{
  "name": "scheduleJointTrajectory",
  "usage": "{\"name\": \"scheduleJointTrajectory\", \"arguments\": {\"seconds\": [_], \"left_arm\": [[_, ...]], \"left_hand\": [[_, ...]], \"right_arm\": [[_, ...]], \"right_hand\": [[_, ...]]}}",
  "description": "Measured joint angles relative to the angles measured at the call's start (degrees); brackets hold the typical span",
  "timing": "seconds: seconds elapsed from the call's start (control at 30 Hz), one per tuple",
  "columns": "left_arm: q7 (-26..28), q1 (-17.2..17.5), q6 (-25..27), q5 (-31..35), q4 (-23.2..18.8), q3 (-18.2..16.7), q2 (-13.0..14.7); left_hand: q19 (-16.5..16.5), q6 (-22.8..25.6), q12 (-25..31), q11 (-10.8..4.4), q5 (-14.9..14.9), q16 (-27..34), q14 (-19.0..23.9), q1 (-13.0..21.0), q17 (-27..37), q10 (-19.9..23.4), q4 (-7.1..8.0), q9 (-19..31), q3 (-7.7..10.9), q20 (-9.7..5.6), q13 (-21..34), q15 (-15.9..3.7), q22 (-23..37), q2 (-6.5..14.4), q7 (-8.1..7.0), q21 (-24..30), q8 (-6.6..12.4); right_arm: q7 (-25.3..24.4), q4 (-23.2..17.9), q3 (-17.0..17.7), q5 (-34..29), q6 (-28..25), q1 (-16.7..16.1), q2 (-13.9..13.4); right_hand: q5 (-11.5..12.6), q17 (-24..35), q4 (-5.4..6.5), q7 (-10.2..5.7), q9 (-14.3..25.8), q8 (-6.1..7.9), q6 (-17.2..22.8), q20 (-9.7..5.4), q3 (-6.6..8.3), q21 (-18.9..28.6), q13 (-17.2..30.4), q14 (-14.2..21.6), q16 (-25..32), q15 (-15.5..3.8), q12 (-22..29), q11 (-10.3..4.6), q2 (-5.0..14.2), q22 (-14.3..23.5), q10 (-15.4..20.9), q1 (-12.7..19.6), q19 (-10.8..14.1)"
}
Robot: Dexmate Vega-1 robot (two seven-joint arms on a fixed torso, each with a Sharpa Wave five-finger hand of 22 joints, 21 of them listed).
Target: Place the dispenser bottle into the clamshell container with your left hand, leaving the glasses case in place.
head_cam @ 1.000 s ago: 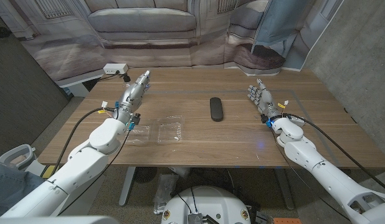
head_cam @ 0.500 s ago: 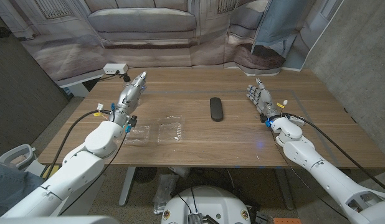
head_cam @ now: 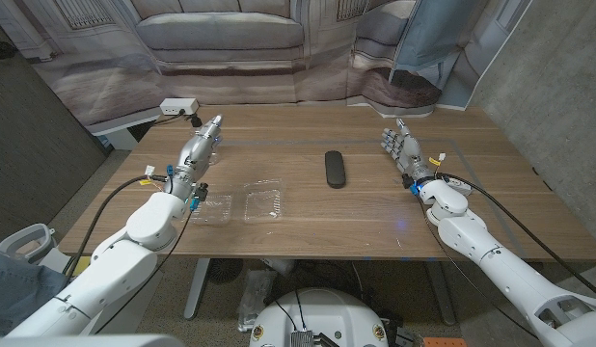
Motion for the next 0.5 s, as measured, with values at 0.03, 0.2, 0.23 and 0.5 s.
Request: {"name": "scheduleJointTrajectory", "arguments": {"seconds": [0.03, 0.2, 0.23, 0.5], "left_arm": [[0.1, 0.2, -0.1, 0.1, -0.1, -0.2, 0.0], [0.4, 1.5, -0.3, 0.3, -0.5, -1.1, -0.3], [0.5, 1.7, -0.3, 0.4, -0.6, -1.3, -0.3], [1.0, 3.3, 0.4, 0.7, -1.5, -2.6, -0.5]], "left_hand": [[0.0, 0.0, 0.0, 0.00, 0.0, 0.0, 0.0, 0.0, 0.0, 0.0, 0.00, 0.0, 0.00, 0.00, 0.0, 0.00, 0.0, 0.0, 0.00, 0.0, -0.16], [0.0, 0.0, 0.0, 0.00, 0.0, 0.0, 0.0, 0.0, 0.0, 0.0, 0.00, 0.0, 0.00, 0.00, 0.0, 0.00, 0.0, 0.0, 0.00, -0.2, -0.32], [0.0, 0.0, 0.0, 0.00, 0.0, 0.0, 0.0, 0.0, 0.0, 0.0, 0.00, 0.0, 0.00, 0.05, 0.0, 0.00, 0.0, 0.0, 0.00, -0.2, -0.32], [0.0, 0.0, -0.2, 0.00, -0.5, -0.4, 0.0, 0.5, 0.0, 0.0, -0.15, 0.0, -0.15, 0.62, 0.0, 0.00, 0.0, 0.1, 0.00, -0.4, -0.32]], "right_arm": [[0.0, 0.0, 0.0, 0.0, 0.0, 0.0, 0.0], [0.0, 0.0, -0.1, 0.0, 0.0, 0.0, 0.2], [0.0, 0.0, -0.1, -0.1, 0.1, 0.1, 0.2], [0.0, 0.2, -0.2, -0.2, 0.3, 0.4, 0.6]], "right_hand": [[0.0, 0.0, 0.00, 0.00, 0.0, 0.00, 0.0, 0.00, 0.00, 0.0, 0.0, 0.0, 0.0, 0.00, 0.0, 0.00, 0.00, 0.0, 0.0, 0.0, 0.0], [0.0, 0.0, 0.00, 0.00, 0.0, 0.00, 0.0, 0.00, 0.00, 0.0, 0.0, 0.0, 0.0, 0.00, 0.0, 0.00, 0.00, 0.0, 0.0, 0.0, 0.0], [0.0, 0.0, 0.00, 0.00, 0.0, 0.00, 0.0, 0.00, 0.00, 0.0, 0.0, 0.0, 0.0, 0.00, 0.0, 0.00, 0.00, 0.0, 0.0, 0.0, 0.0], [0.0, 0.0, -0.01, -0.62, 0.0, 0.00, 0.6, 0.32, -0.01, 0.0, 0.0, 1.0, 0.0, -1.03, 0.0, -1.13, 0.38, 0.0, 1.1, 0.4, 0.3]]}}
